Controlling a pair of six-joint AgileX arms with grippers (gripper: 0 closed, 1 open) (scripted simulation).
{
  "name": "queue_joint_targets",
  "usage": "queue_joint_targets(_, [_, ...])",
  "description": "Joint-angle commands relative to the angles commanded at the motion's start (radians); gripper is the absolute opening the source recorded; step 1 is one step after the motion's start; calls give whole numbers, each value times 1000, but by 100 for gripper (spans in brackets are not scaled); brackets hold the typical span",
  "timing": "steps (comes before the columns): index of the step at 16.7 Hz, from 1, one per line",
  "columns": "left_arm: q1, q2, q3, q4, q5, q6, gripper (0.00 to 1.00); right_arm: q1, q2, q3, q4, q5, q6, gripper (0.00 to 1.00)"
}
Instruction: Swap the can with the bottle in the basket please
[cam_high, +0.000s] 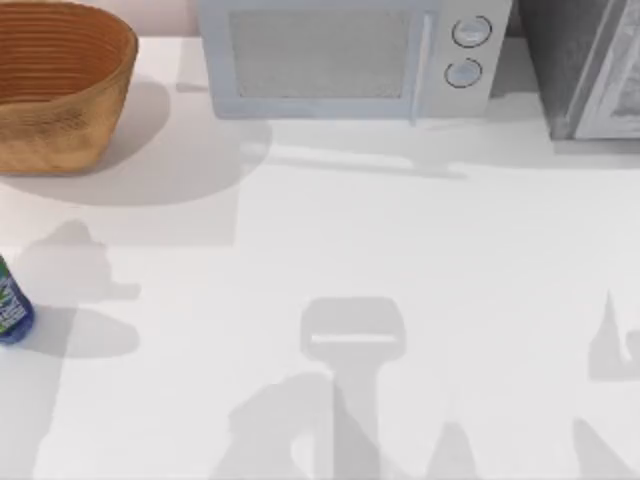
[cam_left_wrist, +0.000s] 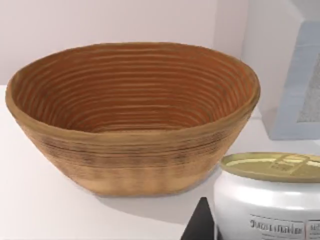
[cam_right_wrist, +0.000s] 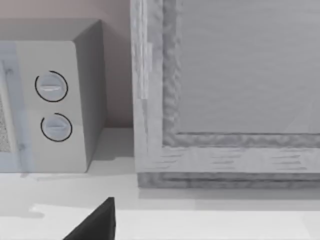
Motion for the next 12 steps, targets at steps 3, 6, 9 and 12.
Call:
queue_joint_targets(3, [-13, -289, -270, 118, -36, -12, 0, 0, 0, 0, 0, 0, 0, 100])
queue_joint_targets(6, [-23, -489, -464, 208, -64, -23, 0, 0, 0, 0, 0, 0, 0, 100])
queue_joint_targets(9, [-28, -595, -567, 260, -80, -30, 0, 0, 0, 0, 0, 0, 0, 100])
queue_joint_targets(12, [-29, -612, -584, 269, -83, -31, 0, 0, 0, 0, 0, 0, 0, 100])
